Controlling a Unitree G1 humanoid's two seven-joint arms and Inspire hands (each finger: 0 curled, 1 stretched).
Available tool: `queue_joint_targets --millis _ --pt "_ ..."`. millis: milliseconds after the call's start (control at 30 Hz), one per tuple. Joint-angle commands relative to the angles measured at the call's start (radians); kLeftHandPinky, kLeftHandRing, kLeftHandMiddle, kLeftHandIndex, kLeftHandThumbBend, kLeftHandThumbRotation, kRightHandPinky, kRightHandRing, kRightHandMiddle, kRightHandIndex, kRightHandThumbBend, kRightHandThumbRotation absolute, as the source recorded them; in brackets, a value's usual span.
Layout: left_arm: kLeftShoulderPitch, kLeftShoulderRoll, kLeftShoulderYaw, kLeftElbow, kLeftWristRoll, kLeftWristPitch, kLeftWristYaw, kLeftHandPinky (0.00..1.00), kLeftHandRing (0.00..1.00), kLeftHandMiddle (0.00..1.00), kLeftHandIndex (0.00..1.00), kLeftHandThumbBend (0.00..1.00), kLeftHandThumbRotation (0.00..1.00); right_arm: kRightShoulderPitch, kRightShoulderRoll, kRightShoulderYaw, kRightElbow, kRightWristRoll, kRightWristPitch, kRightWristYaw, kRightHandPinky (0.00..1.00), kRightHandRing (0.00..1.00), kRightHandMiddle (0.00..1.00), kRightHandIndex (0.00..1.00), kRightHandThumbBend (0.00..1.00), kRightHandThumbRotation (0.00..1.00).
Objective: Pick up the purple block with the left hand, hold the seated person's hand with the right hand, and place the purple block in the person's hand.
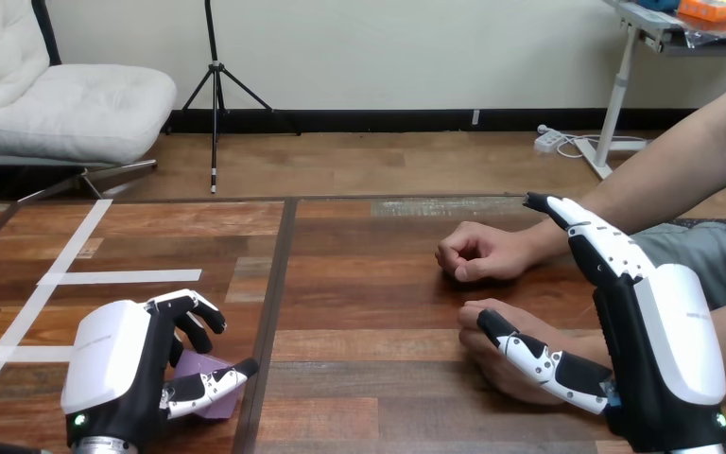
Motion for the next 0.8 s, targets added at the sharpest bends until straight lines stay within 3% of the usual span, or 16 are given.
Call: queue_joint_targets --millis 0,300,667,767 --pt "-0.035 0.023 -0.029 -0.017 0.01 0.023 -0.007 0.24 0.32 0.43 0.48 0.53 0.03 -0.052 0.013 0.006 0.002 0.011 -0.015 -0.021 0.87 0.86 0.87 0.85 0.58 0.31" --pt "-0.036 0.039 -0.052 -0.033 0.061 0.089 -0.011 0.27 0.37 0.45 0.5 0.54 0.14 -0.049 0.016 0.006 -0.003 0.011 -0.011 -0.018 0.87 0.87 0.87 0.85 0.58 0.32" --pt "-0.033 0.076 -0.093 -0.054 0.104 0.144 -0.043 0.37 0.52 0.63 0.7 0.66 0.45 -0.042 0.017 0.004 -0.011 0.012 -0.005 -0.012 0.86 0.87 0.87 0.84 0.57 0.31" --pt "-0.033 0.081 -0.1 -0.055 0.104 0.149 -0.042 0.4 0.55 0.67 0.73 0.68 0.49 -0.041 0.017 0.003 -0.014 0.013 -0.004 -0.009 0.86 0.87 0.87 0.84 0.58 0.31"
